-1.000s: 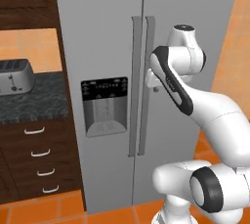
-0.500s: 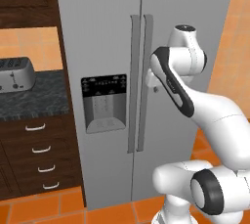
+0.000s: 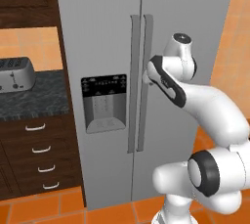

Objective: Take the strawberry from the fridge and place it on top of the pancake, located on the dining counter.

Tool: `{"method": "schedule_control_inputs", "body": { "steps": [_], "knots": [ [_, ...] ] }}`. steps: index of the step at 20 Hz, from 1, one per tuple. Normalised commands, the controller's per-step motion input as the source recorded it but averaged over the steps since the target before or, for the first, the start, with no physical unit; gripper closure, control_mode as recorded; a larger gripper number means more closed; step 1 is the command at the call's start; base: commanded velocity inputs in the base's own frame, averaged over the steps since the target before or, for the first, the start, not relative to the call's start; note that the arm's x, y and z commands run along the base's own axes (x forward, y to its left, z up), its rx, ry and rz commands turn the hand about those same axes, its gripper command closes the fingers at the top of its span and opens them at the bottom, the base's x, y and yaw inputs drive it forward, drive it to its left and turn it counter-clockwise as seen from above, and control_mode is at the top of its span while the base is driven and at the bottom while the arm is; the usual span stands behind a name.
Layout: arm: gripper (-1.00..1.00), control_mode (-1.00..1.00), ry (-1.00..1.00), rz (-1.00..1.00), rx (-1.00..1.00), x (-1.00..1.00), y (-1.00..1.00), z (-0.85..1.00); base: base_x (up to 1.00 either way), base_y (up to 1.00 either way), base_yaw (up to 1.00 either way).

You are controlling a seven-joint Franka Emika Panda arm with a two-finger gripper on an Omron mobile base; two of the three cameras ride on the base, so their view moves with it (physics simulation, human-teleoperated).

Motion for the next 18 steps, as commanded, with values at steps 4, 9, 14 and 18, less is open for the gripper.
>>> {"method": "schedule_control_inputs", "body": {
  "steps": [4, 9, 14, 18],
  "knots": [
    [-1.0, -1.0, -0.14, -0.02, 0.0, 0.7, -0.03, -0.14, 0.0, 0.0, 0.0],
    [-1.0, -1.0, -0.06, -0.1, -0.03, 0.5, 0.28, -0.07, 0.0, 0.0, 0.0],
    [-1.0, -1.0, -0.05, -0.05, -0.01, 0.45, 0.06, -0.09, 0.0, 0.0, 0.0],
    [-1.0, -1.0, -0.18, -0.01, 0.0, 0.32, -0.04, -0.22, 0.0, 0.0, 0.0]
  ]
}}
